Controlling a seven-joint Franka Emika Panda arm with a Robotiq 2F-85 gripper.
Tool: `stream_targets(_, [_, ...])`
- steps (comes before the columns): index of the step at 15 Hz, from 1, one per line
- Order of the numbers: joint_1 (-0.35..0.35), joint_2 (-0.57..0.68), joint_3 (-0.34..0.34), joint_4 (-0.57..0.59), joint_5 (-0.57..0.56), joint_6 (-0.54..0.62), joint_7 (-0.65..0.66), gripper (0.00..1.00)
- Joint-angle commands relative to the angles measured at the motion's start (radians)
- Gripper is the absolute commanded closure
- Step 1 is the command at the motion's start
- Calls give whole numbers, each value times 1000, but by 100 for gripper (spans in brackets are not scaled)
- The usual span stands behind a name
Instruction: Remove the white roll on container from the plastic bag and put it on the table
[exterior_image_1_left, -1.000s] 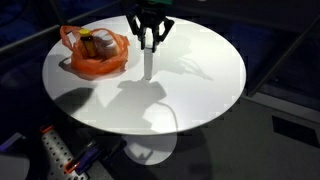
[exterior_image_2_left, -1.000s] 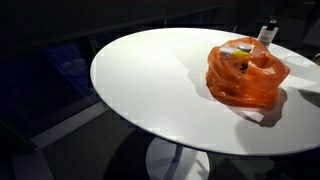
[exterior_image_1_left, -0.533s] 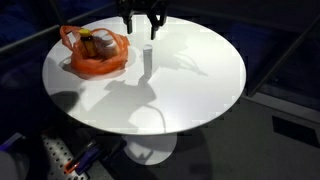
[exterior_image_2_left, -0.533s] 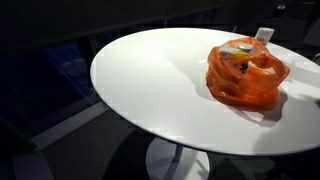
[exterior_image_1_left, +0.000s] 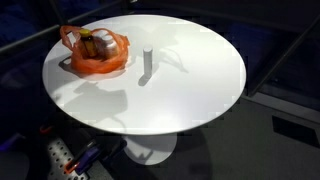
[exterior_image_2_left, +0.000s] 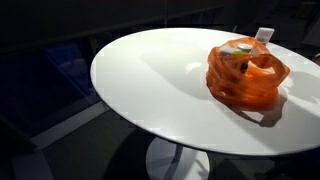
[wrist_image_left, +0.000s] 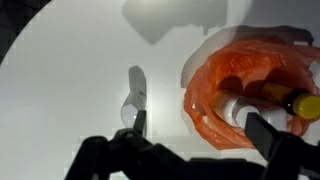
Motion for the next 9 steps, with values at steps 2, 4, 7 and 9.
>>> stream_targets(2, [0,-66,26,50,-30,-113,172,0])
stream_targets(4, [-1,-83,33,67,-36,-147,216,0])
stream_targets(7, [0,-95,41,78,-40,-177,250,0])
stream_targets(9, [5,-93,31,59,-19,-156,215,0])
